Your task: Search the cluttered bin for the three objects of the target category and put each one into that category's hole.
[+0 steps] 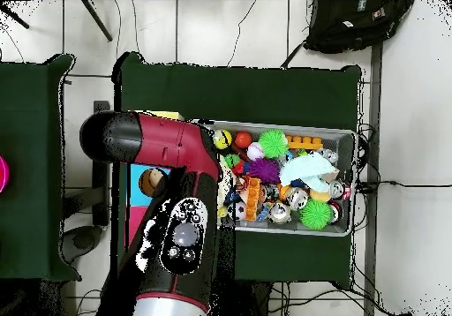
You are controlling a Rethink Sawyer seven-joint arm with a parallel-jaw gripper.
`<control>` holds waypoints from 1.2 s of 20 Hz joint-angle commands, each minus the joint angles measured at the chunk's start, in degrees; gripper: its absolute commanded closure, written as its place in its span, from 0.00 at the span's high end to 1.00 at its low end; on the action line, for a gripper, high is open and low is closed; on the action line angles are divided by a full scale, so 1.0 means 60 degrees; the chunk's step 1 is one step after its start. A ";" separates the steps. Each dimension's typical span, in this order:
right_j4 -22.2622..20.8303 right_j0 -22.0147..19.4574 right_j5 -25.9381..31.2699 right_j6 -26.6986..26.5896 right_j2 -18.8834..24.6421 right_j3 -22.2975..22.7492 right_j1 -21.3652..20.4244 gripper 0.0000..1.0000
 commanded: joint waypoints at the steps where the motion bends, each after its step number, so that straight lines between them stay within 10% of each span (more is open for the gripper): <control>1: 0.0541 0.0101 -0.0691 0.2753 0.0364 0.0550 0.0429 0.00; 24: 0.0556 -0.0109 -0.1441 0.2167 0.0253 0.0715 0.0744 0.00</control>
